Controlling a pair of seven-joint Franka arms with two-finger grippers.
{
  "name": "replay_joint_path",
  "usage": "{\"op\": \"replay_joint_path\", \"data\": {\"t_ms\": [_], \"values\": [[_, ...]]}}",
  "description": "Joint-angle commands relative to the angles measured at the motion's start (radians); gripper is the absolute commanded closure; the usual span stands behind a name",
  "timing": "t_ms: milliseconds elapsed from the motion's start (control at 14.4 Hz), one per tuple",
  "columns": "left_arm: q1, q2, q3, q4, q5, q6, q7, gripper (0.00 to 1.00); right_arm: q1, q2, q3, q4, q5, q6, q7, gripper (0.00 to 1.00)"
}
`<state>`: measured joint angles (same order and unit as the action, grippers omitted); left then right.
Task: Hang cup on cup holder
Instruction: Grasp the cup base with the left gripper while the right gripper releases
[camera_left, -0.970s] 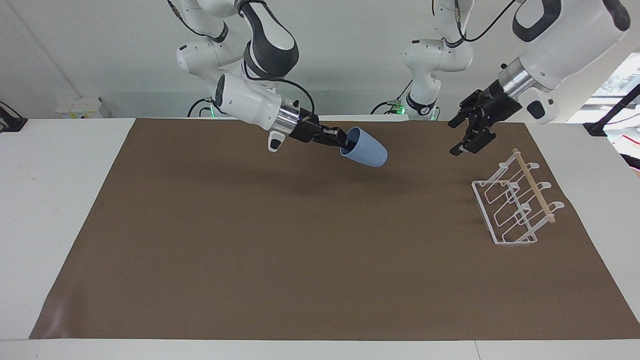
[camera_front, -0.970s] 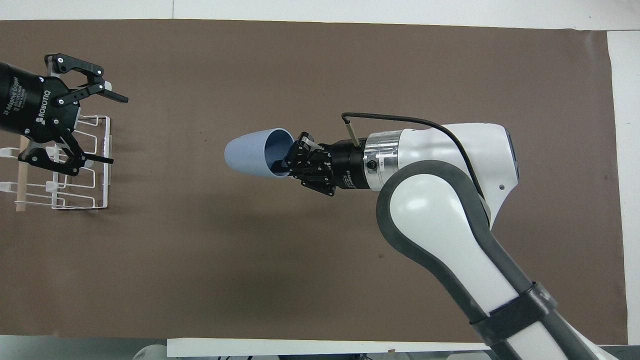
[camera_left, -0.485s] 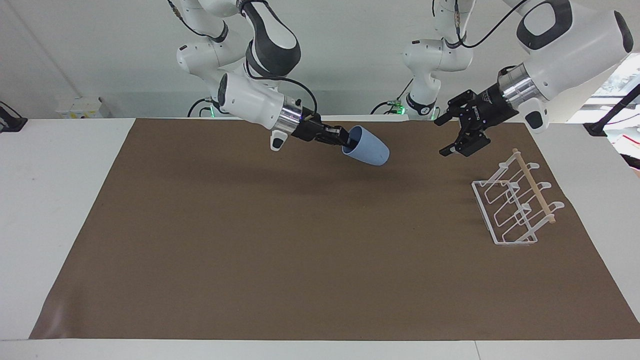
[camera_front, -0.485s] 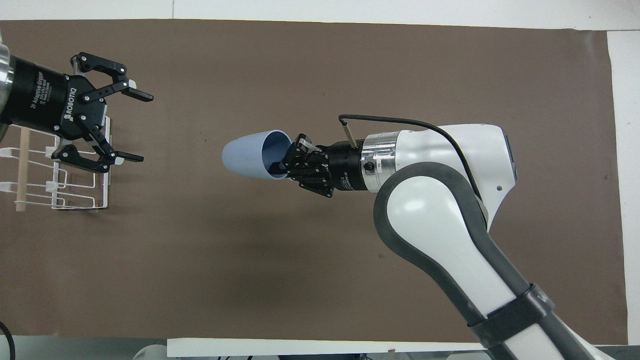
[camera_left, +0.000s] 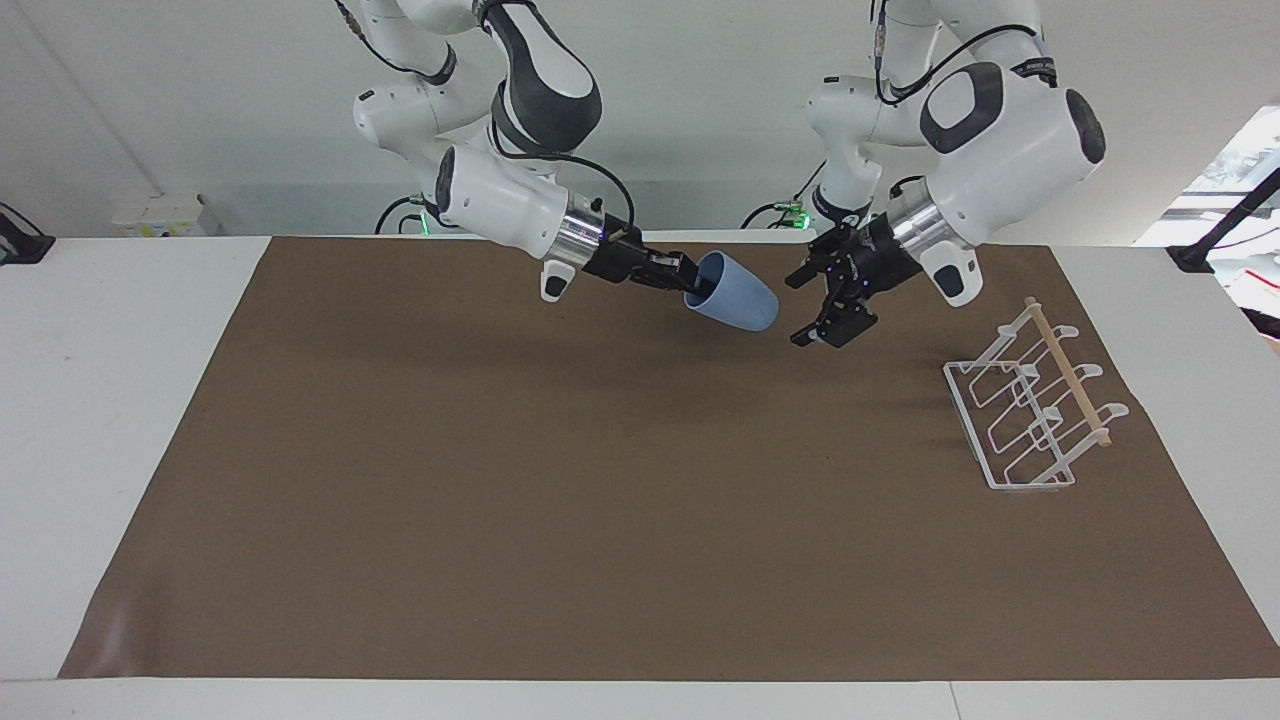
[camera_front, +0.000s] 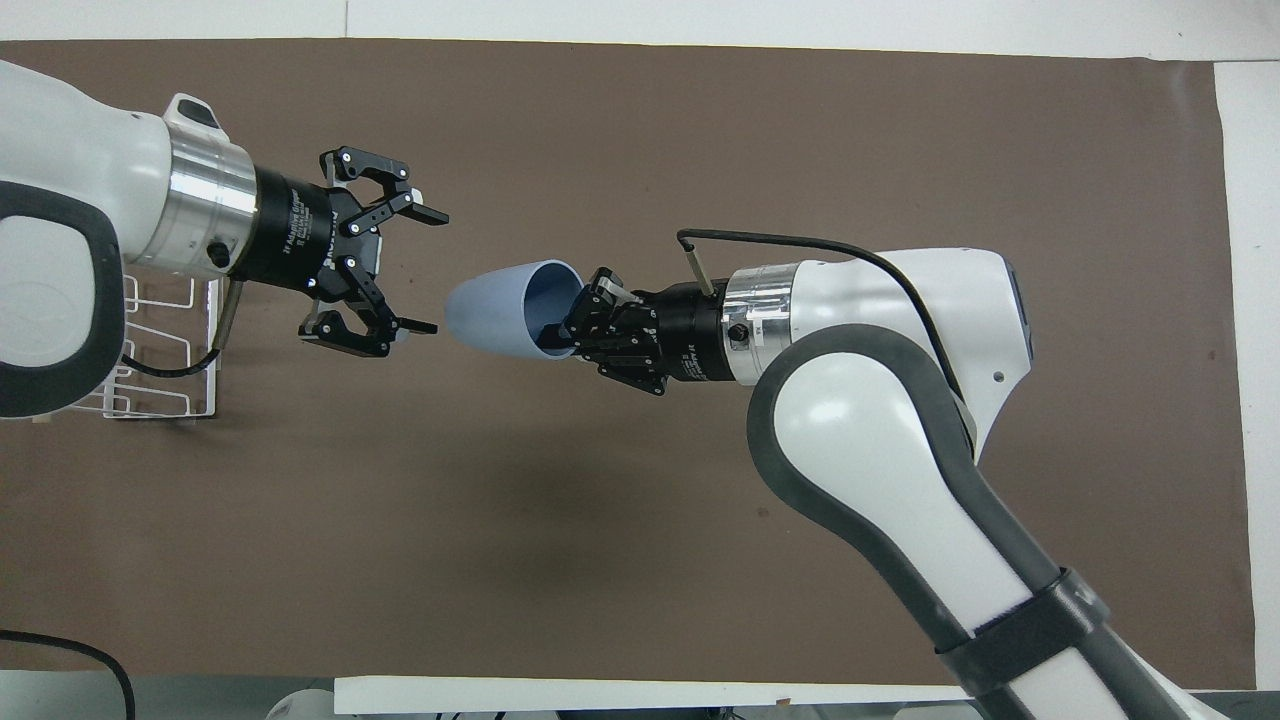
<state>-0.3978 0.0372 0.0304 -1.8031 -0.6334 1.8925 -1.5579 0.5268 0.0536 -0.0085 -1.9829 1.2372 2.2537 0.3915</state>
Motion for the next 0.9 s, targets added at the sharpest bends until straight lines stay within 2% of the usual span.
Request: {"op": "replay_joint_path", "data": {"t_ms": [0, 346, 485, 554, 623, 831], "values": [[-0.027, -0.023, 0.009, -0.053, -0.014, 0.036, -0.019, 0.00, -0.002, 0.000, 0.002, 0.007, 0.021, -0.002, -0.017, 1.00], [-0.041, -0.025, 0.006, -0.053, -0.014, 0.007, -0.036, 0.02, -0.004, 0.000, 0.002, 0.007, 0.021, -0.002, -0.017, 1.00], [-0.053, -0.026, 0.006, -0.053, -0.014, 0.007, -0.040, 0.19, -0.004, 0.000, 0.002, 0.007, 0.021, -0.002, -0.023, 1.00], [-0.055, -0.026, 0.008, -0.053, -0.012, 0.001, -0.039, 0.44, -0.004, 0.000, 0.002, 0.007, 0.021, -0.002, -0.025, 1.00], [-0.055, -0.028, 0.006, -0.058, -0.009, -0.001, -0.027, 0.99, -0.004, 0.000, 0.002, 0.007, 0.021, -0.002, -0.026, 1.00], [-0.055, -0.028, 0.006, -0.058, -0.009, -0.001, -0.025, 1.00, -0.005, 0.000, 0.002, 0.007, 0.021, -0.002, -0.026, 1.00]]}}
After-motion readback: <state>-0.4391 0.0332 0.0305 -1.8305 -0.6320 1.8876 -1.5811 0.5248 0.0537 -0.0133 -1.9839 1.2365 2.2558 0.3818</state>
